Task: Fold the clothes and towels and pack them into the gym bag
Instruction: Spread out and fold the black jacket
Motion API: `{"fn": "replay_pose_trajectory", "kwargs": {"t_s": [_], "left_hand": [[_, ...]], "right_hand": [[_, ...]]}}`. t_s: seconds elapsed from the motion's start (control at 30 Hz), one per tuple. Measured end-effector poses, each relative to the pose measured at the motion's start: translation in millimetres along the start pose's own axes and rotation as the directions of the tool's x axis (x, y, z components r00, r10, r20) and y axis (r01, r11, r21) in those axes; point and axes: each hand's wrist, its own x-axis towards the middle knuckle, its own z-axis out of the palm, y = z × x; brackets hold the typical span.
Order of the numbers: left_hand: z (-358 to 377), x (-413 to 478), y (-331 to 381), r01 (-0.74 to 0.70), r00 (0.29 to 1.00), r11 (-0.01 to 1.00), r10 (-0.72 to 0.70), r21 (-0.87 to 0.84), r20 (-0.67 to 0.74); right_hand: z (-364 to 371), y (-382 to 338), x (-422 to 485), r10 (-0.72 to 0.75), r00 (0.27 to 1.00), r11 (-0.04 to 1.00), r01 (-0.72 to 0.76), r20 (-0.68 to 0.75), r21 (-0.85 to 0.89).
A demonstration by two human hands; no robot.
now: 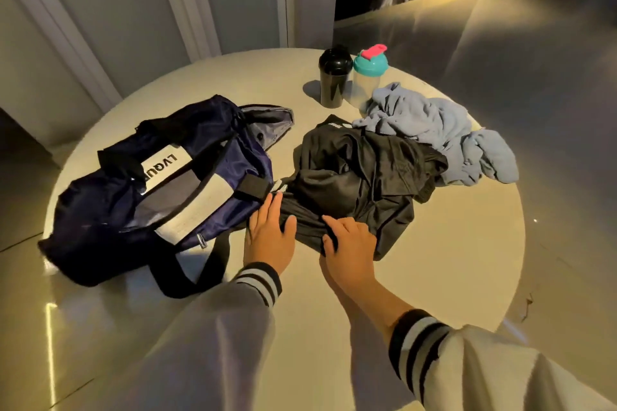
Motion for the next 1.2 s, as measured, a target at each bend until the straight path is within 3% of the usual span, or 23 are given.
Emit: {"fn": "replay_pose_trajectory", "kwargs": {"t_s": [0.1, 0.2, 0.33, 0.43, 0.57, 0.7, 0.8, 0.87, 0.93, 1.0, 1.07, 1.2], "left_hand": [[11, -10, -2, -0.139, 0.984, 0.964, 0.160, 0.227, -0.077], [17, -24, 2, -0.259, 0.956, 0.919, 0.289, 0.296, -0.060], [21, -59, 15, -0.243, 0.961, 0.918, 0.272, 0.314, -0.051], [23, -101, 18, -0.176, 0.969, 0.960, 0.208, 0.216, -0.133], [27, -165, 15, -0.225, 0.963, 0.974, 0.217, -0.037, -0.160], [31, -191, 12, -0.274, 0.960, 0.951, 0.260, -0.141, -0.105], [29, -203, 16, -0.220, 0.975, 0.899, 0.192, -0.378, -0.111], [28, -202, 18, -0.205, 0.972, 0.899, 0.141, -0.388, -0.185], [27, -198, 18, -0.206, 0.962, 0.943, 0.145, -0.262, -0.233], [29, -195, 18, -0.196, 0.975, 0.978, 0.188, -0.063, -0.122], [35, -198, 23, -0.186, 0.982, 0.982, 0.186, -0.008, -0.015], [41, -214, 43, -0.127, 0.965, 0.919, 0.202, -0.373, 0.169]], "right_hand": [[8, 7, -2, -0.070, 0.989, 0.996, 0.075, -0.130, 0.040], [5, 12, -10, -0.066, 0.985, 0.943, 0.114, -0.161, 0.312], [-8, 14, -33, -0.119, 0.976, 0.858, 0.192, -0.180, 0.477], [-10, 18, -52, -0.104, 0.969, 0.873, 0.197, -0.225, 0.446], [-24, 25, -88, 0.041, 0.971, 0.840, 0.094, -0.234, 0.534], [-44, 29, -111, 0.056, 0.998, 0.702, -0.047, 0.011, 0.711], [-48, 35, -120, -0.015, 0.997, 0.728, -0.045, 0.082, 0.685], [-47, 37, -122, -0.049, 0.997, 0.764, 0.002, 0.055, 0.646], [-47, 38, -124, -0.075, 0.997, 0.764, 0.046, 0.018, 0.644], [-46, 41, -125, -0.066, 0.998, 0.741, 0.052, -0.004, 0.669], [-44, 45, -121, -0.014, 0.998, 0.730, 0.049, -0.057, 0.682], [-51, 45, -114, 0.102, 0.993, 0.633, -0.014, -0.066, 0.774]]}}
